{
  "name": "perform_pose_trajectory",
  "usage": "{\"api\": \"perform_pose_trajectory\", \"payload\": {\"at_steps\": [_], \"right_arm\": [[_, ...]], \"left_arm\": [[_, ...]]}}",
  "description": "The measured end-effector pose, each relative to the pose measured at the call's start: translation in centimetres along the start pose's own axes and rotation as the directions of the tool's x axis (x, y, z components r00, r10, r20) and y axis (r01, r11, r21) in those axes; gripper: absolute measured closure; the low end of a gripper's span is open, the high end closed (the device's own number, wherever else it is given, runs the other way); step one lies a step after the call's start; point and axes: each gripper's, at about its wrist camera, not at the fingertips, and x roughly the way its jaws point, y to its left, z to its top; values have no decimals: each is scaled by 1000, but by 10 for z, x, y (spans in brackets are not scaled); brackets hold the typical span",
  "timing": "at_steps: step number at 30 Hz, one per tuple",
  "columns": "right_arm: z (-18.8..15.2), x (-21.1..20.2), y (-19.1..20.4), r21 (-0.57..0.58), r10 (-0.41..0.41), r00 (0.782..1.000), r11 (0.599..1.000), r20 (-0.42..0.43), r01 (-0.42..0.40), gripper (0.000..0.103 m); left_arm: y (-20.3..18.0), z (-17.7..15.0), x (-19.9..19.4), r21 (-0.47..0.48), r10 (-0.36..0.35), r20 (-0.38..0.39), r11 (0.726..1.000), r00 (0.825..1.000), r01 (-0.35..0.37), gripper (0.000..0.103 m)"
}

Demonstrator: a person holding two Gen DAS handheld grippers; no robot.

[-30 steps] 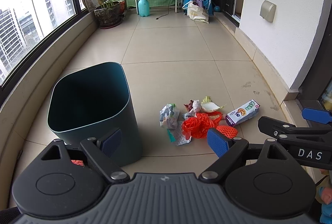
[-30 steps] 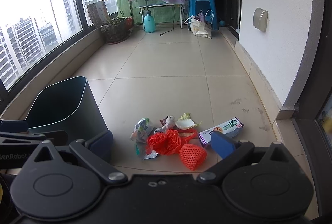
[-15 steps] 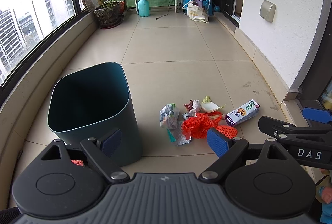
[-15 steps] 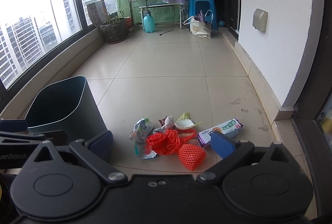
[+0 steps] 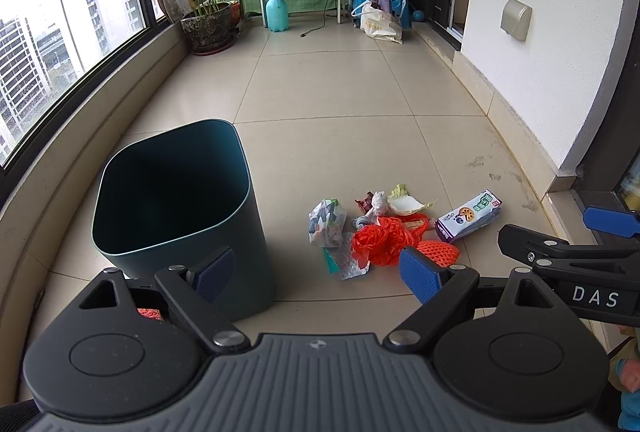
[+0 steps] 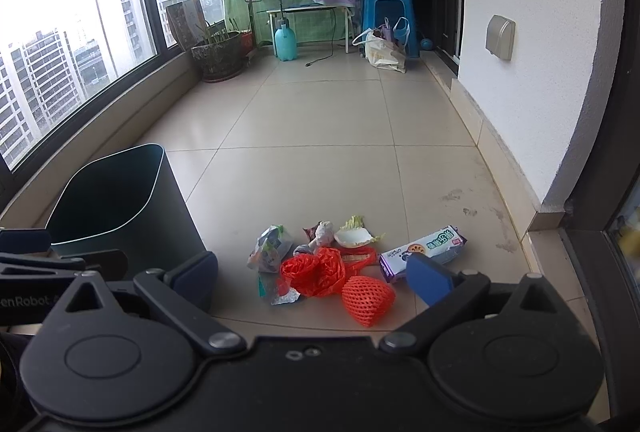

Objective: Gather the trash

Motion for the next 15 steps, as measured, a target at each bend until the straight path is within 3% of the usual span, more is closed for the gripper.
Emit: {"api": "perform_pose_trajectory", "payload": {"at_steps": [15], "right_arm": [[-3, 2, -3, 0, -3, 1000, 1000, -5, 3, 2]], "left_arm": [[6, -6, 4, 1, -3, 0, 1000, 1000, 3, 13]]}}
